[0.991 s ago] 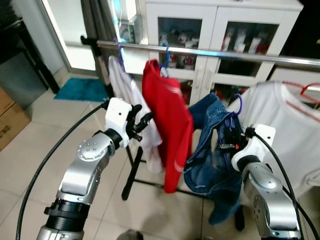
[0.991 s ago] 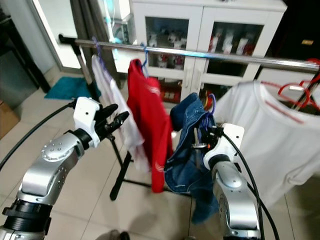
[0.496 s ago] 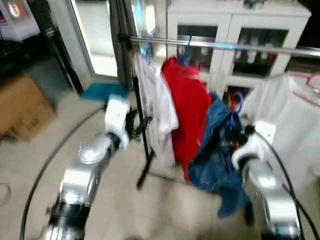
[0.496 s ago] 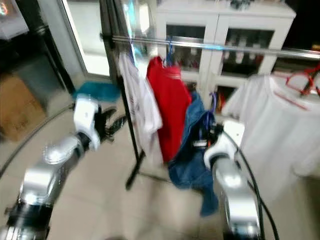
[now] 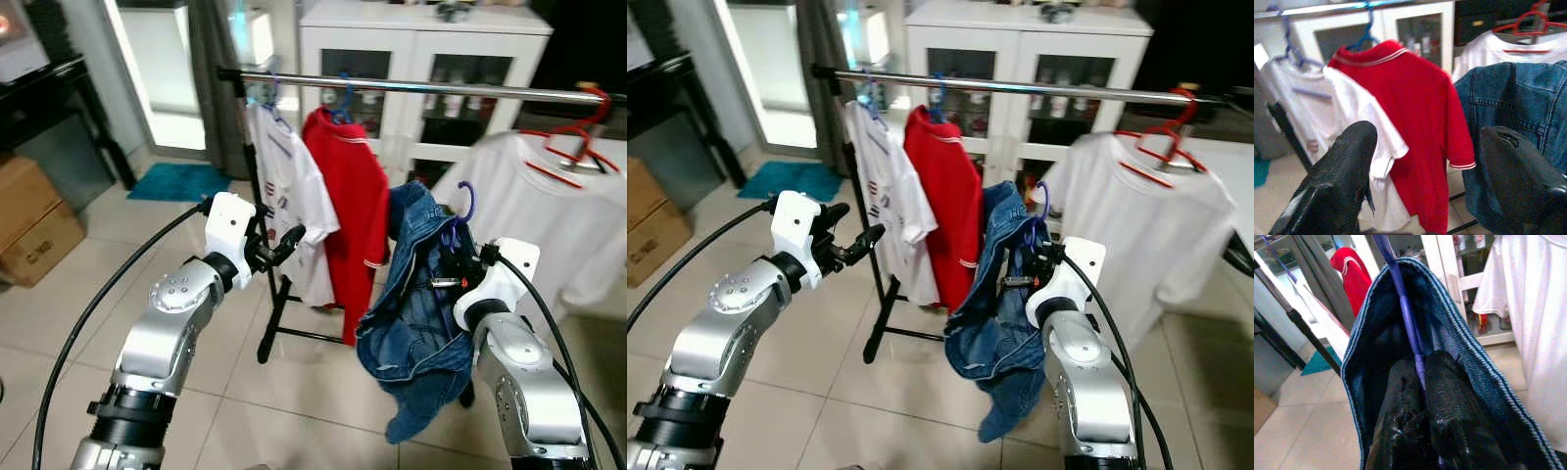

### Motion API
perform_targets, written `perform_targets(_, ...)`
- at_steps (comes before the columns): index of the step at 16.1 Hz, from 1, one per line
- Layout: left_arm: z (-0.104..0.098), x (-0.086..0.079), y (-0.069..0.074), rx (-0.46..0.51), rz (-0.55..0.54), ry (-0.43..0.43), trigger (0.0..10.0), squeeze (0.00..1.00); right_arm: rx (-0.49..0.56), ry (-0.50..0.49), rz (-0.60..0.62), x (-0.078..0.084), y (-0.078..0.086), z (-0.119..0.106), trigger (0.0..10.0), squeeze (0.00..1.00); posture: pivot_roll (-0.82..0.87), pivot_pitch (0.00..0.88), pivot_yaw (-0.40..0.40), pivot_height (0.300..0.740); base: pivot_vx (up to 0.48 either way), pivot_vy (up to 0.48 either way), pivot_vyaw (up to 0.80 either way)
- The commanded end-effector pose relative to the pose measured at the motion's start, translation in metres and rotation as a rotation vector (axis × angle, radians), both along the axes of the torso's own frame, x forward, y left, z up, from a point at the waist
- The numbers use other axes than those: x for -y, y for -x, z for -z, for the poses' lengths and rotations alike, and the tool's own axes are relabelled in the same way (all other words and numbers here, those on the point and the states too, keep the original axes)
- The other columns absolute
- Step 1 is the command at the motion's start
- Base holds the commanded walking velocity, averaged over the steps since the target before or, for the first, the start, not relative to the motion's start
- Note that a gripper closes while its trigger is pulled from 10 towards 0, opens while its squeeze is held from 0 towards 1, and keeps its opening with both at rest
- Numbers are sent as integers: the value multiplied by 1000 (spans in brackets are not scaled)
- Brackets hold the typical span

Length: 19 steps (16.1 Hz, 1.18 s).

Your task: Hang hanger

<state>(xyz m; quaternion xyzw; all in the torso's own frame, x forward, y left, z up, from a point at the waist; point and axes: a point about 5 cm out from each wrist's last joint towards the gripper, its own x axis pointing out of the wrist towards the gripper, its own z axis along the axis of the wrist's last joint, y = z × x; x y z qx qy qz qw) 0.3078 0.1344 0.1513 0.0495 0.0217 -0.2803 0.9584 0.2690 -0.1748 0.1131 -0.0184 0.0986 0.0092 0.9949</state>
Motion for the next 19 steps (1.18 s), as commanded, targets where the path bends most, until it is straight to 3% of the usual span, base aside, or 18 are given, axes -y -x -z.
perform_targets(1, -5, 2, -2, 35, 31, -26, 10000, 1000, 73, -14, -10, 1, -6, -16, 0, 0, -62, 0, 48, 740, 0, 0, 0)
perform_targets(2, -17, 8, -5, 120, 127, -54, 10000, 1000, 132, -38, -35, 6, -9, -26, 0, 0, -60, 0, 45, 740, 0, 0, 0)
perform_targets(5, -31, 21, -16, 170, 231, -76, 10000, 1000, 224, -42, -64, 12, -13, -48, 0, 0, -64, 0, 48, 740, 0, 0, 0)
perform_targets(7, -41, 36, -21, 203, 329, -69, 10000, 1000, 306, -40, -96, 7, -13, -67, 0, 0, -69, 0, 55, 740, 0, 0, 0)
perform_targets(13, -52, 59, -24, 288, 424, -74, 10000, 1000, 520, -81, -251, -17, -5, -119, 0, 0, -81, 0, 66, 740, 0, 0, 0)
perform_targets(15, -55, 67, -24, 313, 429, -65, 10000, 820, 530, -93, -321, -27, -3, -125, 0, 0, -78, 0, 60, 740, 0, 0, 0)
perform_targets(16, -55, 67, -24, 315, 428, -61, 10000, 153, 527, -94, -336, -30, -3, -125, 0, 0, -77, 0, 59, 740, 0, 0, 0)
perform_targets(17, -53, 67, -25, 319, 396, -62, 10000, 0, 515, -108, -402, -41, 0, -125, 0, 0, -74, 0, 55, 740, 0, 0, 0)
perform_targets(19, -52, 65, -27, 320, 367, -56, 10000, 0, 504, -120, -445, -48, 2, -124, 0, 0, -71, 0, 51, 740, 0, 0, 0)
